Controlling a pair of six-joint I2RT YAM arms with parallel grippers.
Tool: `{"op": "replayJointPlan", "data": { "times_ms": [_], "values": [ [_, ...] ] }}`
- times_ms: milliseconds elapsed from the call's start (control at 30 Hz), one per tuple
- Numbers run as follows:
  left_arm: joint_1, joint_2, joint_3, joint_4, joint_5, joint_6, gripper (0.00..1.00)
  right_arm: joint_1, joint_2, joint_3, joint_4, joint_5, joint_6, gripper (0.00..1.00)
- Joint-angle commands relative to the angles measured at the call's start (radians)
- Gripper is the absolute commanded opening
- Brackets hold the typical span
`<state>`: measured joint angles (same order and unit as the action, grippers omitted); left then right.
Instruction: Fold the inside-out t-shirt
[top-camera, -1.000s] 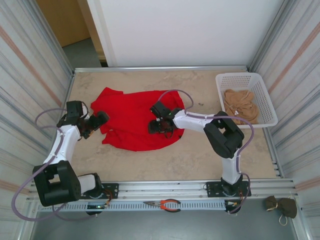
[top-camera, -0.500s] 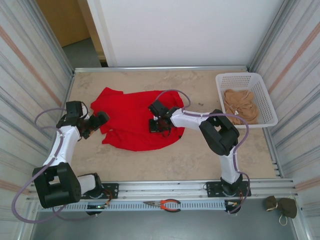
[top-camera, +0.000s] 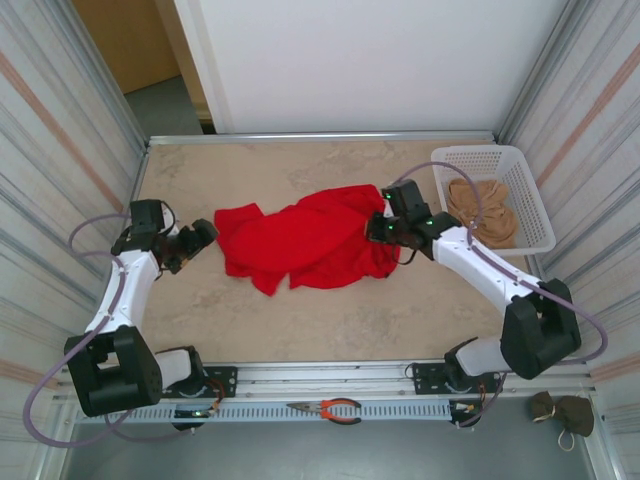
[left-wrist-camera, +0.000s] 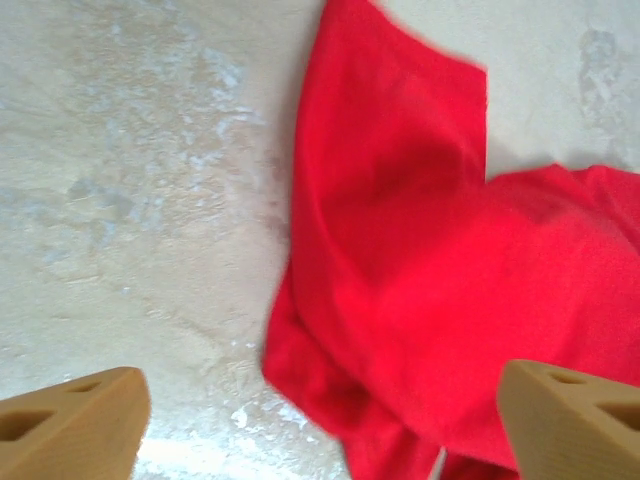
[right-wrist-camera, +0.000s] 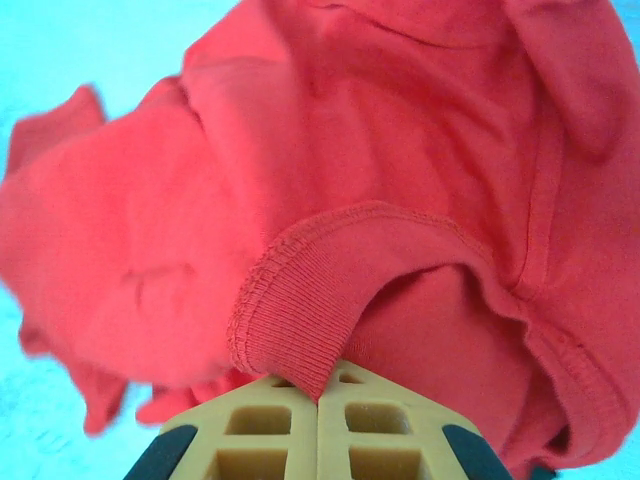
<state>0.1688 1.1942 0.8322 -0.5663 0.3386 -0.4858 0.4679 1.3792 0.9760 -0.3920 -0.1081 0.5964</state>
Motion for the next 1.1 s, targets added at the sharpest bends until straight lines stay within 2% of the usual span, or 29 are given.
{"op": "replayJointPlan", "data": {
  "times_ms": [0, 133, 200, 400, 533, 633, 867, 1067],
  "values": [
    [-0.020, 0.016, -0.043, 0.058, 0.093, -0.031, 0.82, -0.026, 0.017, -0.068, -0.032, -0.029, -0.020, 0.00],
    [-0.127, 0.005, -0.096, 0.093, 0.093, -0.075, 0.69, -0.043, 0.043, -0.090, -0.008, -0.036, -0.024, 0.00],
    [-0.215, -0.031, -0.134, 0.104, 0.058, -0.106, 0.66, -0.049, 0.056, -0.093, -0.003, -0.038, -0.024, 0.00],
    [-0.441, -0.185, -0.275, 0.132, -0.106, -0.244, 0.66, -0.054, 0.061, -0.100, 0.004, -0.040, -0.025, 0.00],
    [-0.607, -0.228, -0.328, 0.181, -0.198, -0.326, 0.71, -0.057, 0.070, -0.099, 0.012, -0.044, -0.021, 0.00],
    [-0.717, -0.177, -0.307, 0.213, -0.263, -0.323, 0.73, -0.060, 0.083, -0.097, 0.020, -0.048, -0.014, 0.00],
    [-0.943, 0.085, -0.102, 0.140, -0.446, -0.164, 0.75, -0.061, 0.103, -0.095, 0.031, -0.061, -0.001, 0.00],
    [-1.021, 0.217, -0.045, 0.142, -0.502, -0.114, 0.73, -0.068, 0.091, -0.096, 0.024, -0.061, 0.002, 0.00]
  ]
}}
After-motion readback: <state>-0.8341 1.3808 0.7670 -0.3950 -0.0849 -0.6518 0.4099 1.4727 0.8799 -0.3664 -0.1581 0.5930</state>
